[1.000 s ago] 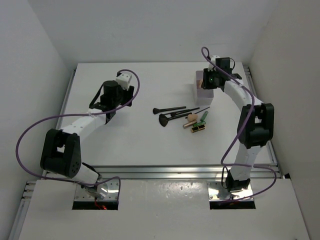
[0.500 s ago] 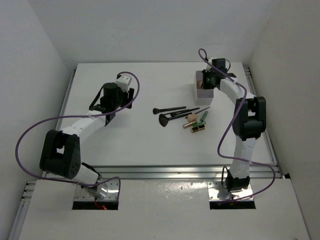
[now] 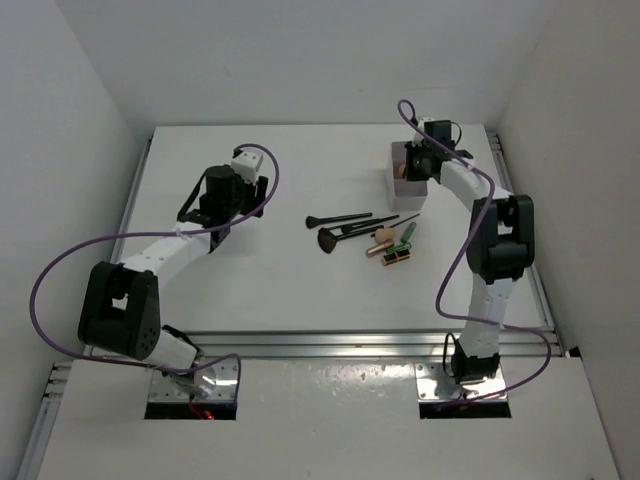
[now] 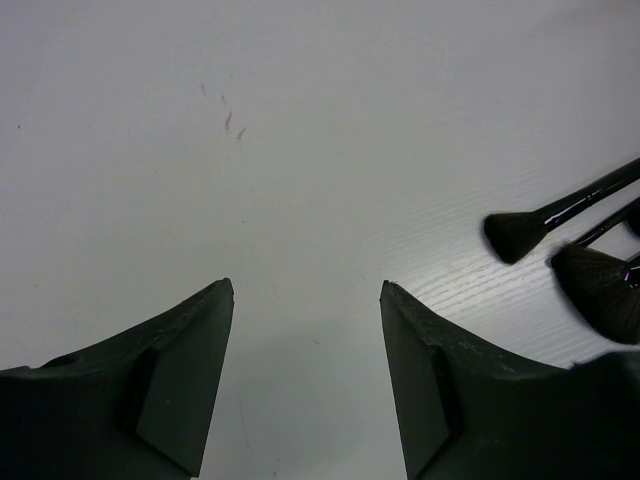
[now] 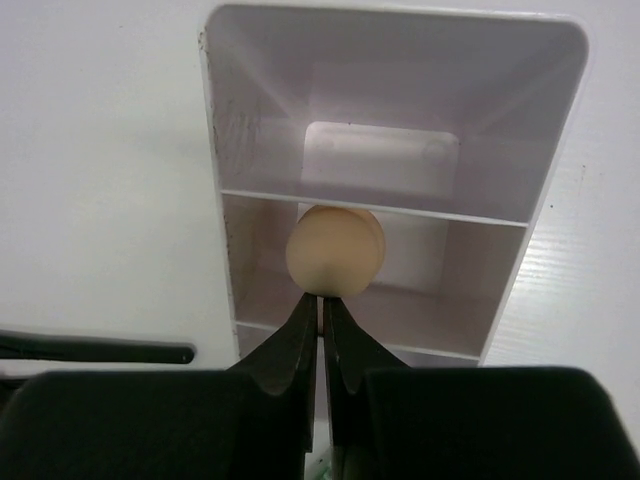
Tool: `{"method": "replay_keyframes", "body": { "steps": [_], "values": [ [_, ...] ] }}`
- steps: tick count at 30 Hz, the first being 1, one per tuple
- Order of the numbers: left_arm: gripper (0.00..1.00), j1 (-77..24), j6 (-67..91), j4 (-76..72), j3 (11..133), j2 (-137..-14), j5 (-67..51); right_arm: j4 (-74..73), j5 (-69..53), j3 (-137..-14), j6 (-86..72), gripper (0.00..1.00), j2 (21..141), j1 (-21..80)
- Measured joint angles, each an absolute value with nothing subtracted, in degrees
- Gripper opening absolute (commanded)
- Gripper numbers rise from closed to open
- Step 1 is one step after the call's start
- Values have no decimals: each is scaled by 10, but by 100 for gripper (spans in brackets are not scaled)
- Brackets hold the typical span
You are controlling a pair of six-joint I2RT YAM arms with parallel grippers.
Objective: Organize the makeup
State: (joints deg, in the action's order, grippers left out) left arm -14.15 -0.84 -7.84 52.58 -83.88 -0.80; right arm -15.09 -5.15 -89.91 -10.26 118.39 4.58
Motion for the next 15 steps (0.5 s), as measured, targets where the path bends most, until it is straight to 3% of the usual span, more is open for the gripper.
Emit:
{"method": "replay_keyframes", "body": {
  "steps": [5, 12, 15],
  "values": [
    [66, -142, -8, -79, 526, -839, -8, -172, -55, -898, -106, 29, 1159, 46],
    [66, -142, -12, -83, 526, -839, -9, -176, -79, -898, -108, 30, 1106, 46],
    [66, -142, -13, -83, 526, -839, -9, -180, -88, -898, -111, 40, 1093, 46]
  ]
}}
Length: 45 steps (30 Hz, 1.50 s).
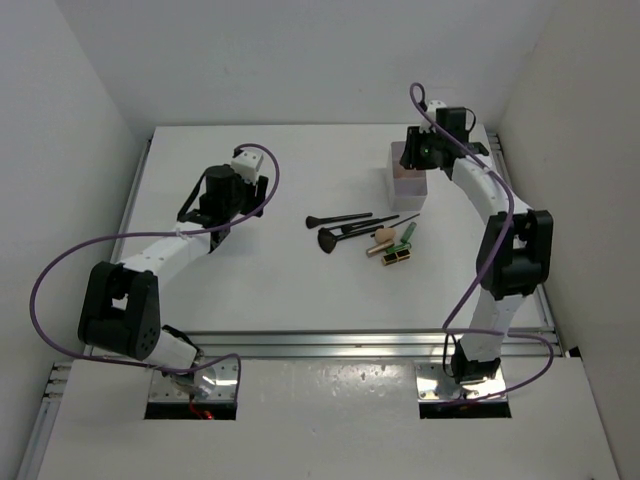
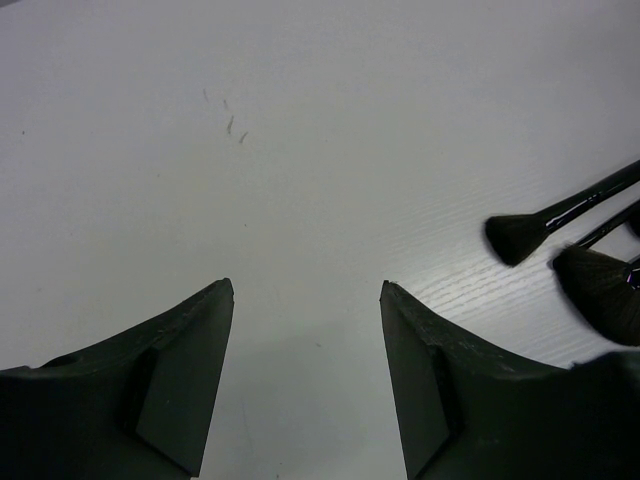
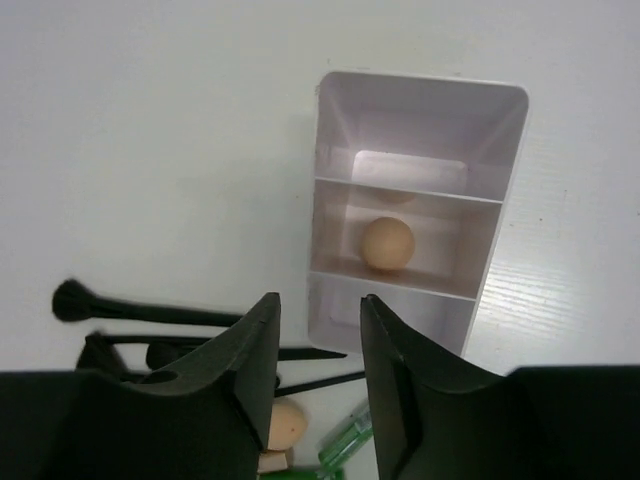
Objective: Organize the makeup
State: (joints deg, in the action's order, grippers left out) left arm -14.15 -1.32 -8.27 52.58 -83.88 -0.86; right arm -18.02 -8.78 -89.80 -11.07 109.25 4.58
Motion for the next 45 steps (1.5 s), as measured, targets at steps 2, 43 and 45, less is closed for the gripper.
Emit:
{"method": "replay_keyframes", "body": {
  "steps": [2, 43, 45],
  "values": [
    [66, -142, -14, -83, 526, -839, -9, -194, -101, -898, -111, 51, 1086, 46],
    [68, -142, -10, -104, 478, -823, -23, -376, -37, -803, -56, 66, 1166, 162],
    [68, -142, -10, -104, 478, -823, -23, -373, -34, -803, -56, 66, 1167, 162]
  ]
}}
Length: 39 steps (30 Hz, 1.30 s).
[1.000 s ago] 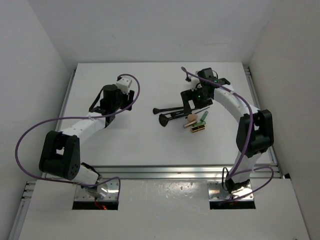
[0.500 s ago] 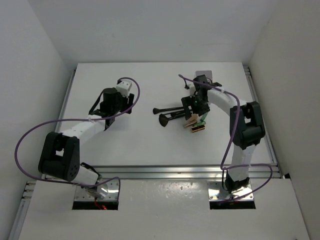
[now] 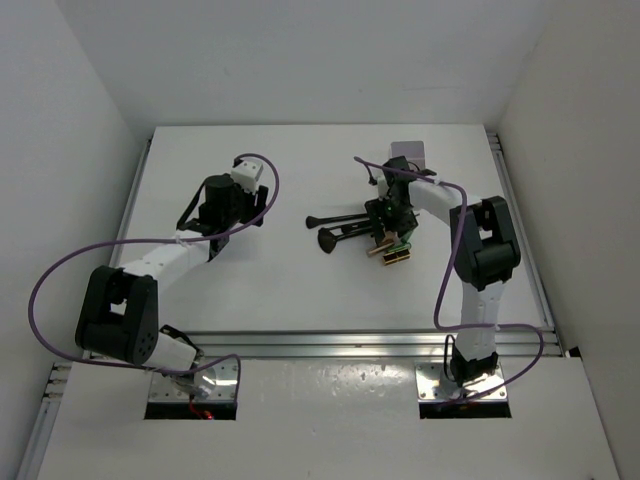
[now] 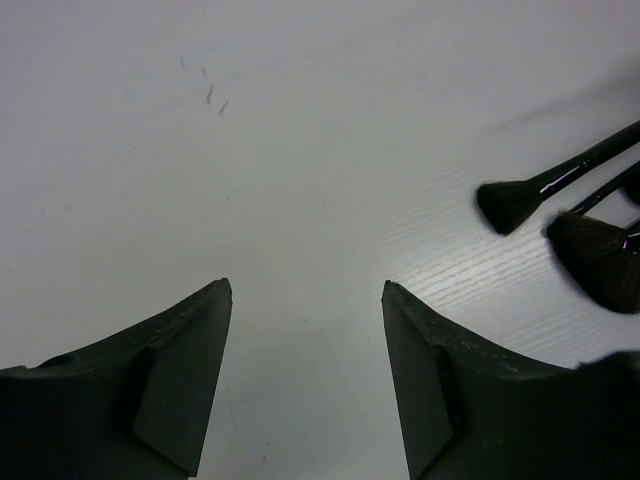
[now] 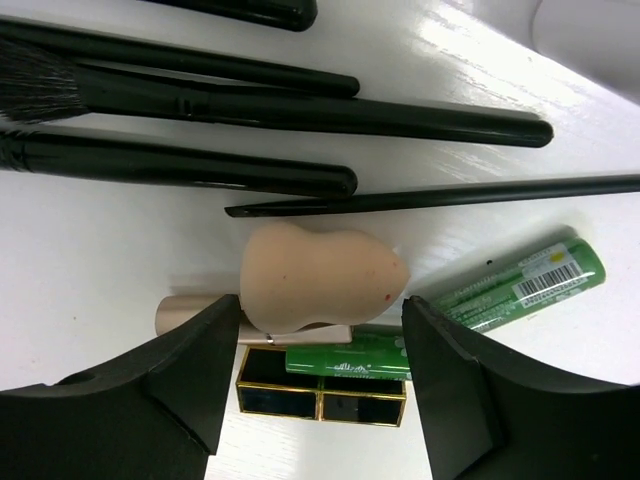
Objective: Organize the makeup
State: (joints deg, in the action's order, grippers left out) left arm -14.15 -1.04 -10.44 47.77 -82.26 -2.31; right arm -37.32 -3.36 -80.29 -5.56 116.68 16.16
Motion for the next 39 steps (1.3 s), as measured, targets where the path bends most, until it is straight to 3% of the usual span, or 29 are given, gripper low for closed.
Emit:
{"method": "replay_keyframes", "body": {
  "steps": [9, 12, 13, 16, 18, 27, 39],
  "values": [
    [68, -142, -10, -104, 478, -823, -21, -359, -38, -815, -56, 66, 1172, 162],
    [68, -142, -10, -104, 478, -823, -21, -356, -41, -816, -57, 52, 1172, 161],
    [68, -142, -10, -105, 478, -823, -21, -355, -41, -816, -59, 43, 1172, 161],
    [68, -142, -10, -106, 477, -823, -21, -353, -42, -816, -62, 37, 1172, 159],
    [68, -142, -10, -108, 477, -823, -21, -352, -42, -816, -63, 27, 1172, 159],
    [68, -142, -10, -110, 472, -823, -21, -350, -46, -814, -62, 0, 1171, 158],
    [68, -142, -10, -110, 470, -823, -21, -336, -75, -806, -61, 0, 1108, 157]
  ]
}}
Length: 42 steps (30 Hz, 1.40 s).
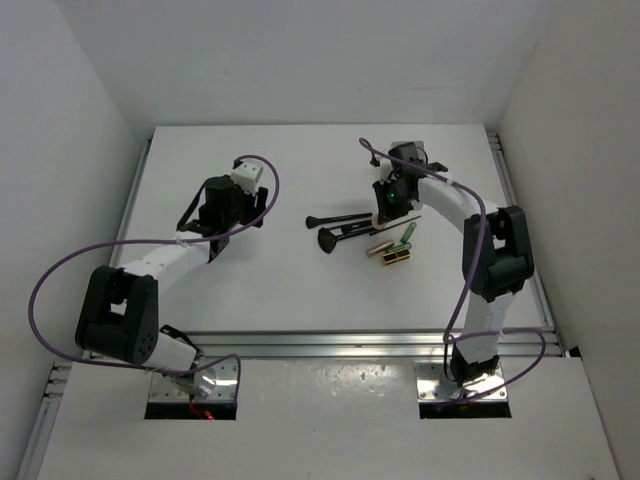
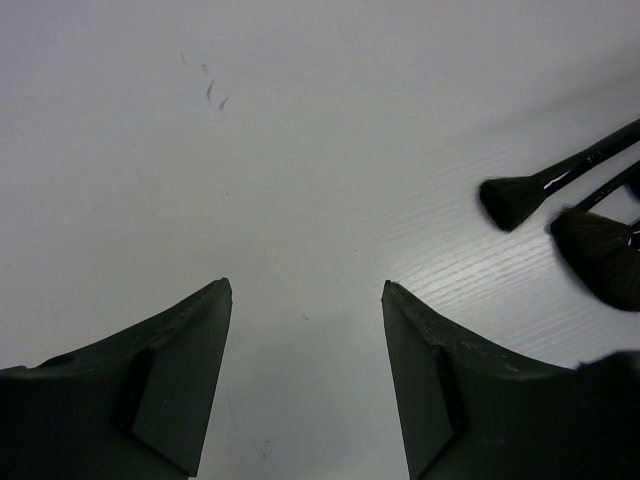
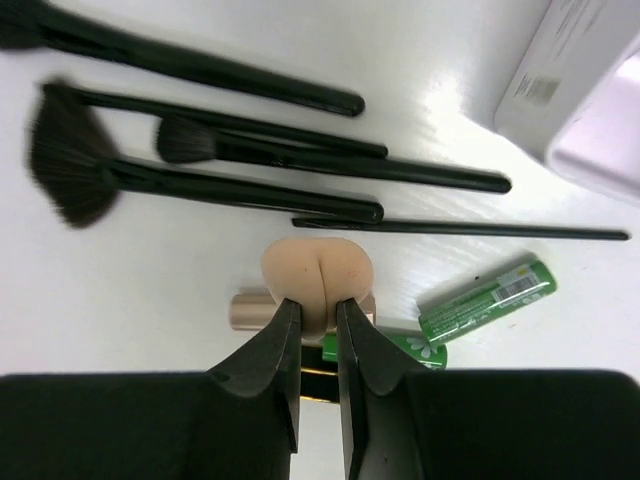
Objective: Organize the makeup
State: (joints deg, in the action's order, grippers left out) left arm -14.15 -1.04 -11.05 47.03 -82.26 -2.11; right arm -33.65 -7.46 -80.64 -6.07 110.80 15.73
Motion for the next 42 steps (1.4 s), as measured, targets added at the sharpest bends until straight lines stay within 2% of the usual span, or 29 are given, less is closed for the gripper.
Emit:
{"method": "replay_keyframes", "body": {
  "steps": [10, 18, 26, 28, 29, 31, 33, 37, 42],
  "values": [
    [68, -142, -11, -110, 470, -823, -19, -289, -103, -861, -75, 0, 1066, 131],
    [68, -142, -19, -106, 470, -823, -18, -253, -59, -995, -84, 0, 1151, 54],
    [68, -142, -28, -93, 470, -823, -14, -257, -33, -988, -92, 0, 1214, 48],
    [68, -142, -29, -92, 470, -823, -13, -243, -29, -980, -93, 16, 1214, 49],
    [68, -142, -30, -91, 470, -823, -12, -240, -28, -978, -93, 21, 1214, 49],
    [68, -142, -30, -90, 470, -823, -12, -237, -25, -975, -97, 39, 1214, 50],
    [68, -142, -30, -91, 470, -824, -12, -237, -23, -975, -102, 52, 1214, 49],
    [68, -143, -33, -89, 470, -824, -12, -242, -21, -975, -106, 63, 1214, 47],
    [68, -143, -38, -86, 470, -825, -12, -243, -22, -975, -104, 69, 1213, 47]
  ]
}}
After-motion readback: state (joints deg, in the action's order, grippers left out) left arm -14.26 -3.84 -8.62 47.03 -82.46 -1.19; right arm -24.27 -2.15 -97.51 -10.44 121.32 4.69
